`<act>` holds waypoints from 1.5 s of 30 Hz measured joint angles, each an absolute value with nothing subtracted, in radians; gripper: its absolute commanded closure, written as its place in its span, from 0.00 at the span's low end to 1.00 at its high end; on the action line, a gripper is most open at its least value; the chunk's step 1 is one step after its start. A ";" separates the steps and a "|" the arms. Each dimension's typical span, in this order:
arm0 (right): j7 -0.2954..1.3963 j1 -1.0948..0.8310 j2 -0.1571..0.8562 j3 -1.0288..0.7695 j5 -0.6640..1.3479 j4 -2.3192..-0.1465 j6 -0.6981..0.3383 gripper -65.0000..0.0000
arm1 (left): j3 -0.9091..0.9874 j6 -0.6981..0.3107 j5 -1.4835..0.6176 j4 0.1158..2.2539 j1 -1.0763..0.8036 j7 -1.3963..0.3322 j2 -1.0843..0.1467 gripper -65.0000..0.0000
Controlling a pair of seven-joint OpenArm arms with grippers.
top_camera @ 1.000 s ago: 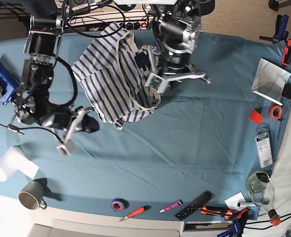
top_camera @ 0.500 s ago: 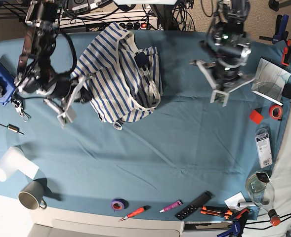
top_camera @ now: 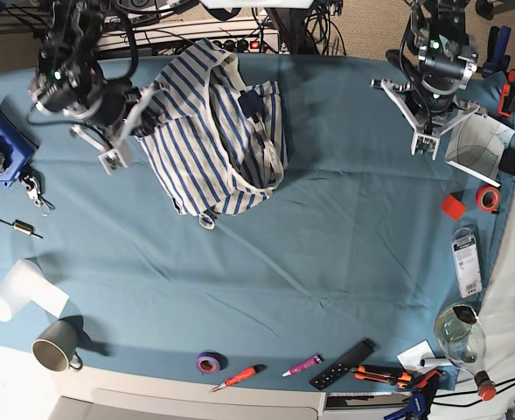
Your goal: Fold the T-shirt properly
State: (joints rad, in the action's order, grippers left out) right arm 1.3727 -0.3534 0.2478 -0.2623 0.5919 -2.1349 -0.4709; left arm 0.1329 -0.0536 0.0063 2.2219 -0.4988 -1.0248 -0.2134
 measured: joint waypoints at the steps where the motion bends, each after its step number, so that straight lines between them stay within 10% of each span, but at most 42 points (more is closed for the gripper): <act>1: 1.372 -0.370 0.240 -0.284 0.591 -2.157 -0.470 1.00 | 0.133 -0.054 0.004 2.226 -0.505 -1.025 -0.213 1.00; 30: 1.291 -0.905 0.216 -0.380 0.596 -2.290 -0.458 1.00 | 0.132 -0.054 -0.027 2.304 -0.881 -1.043 -0.214 1.00; 45: 1.235 -0.782 0.216 -0.379 0.526 -1.729 -0.550 1.00 | 0.133 -0.054 -0.076 2.071 -0.901 -0.991 -0.212 1.00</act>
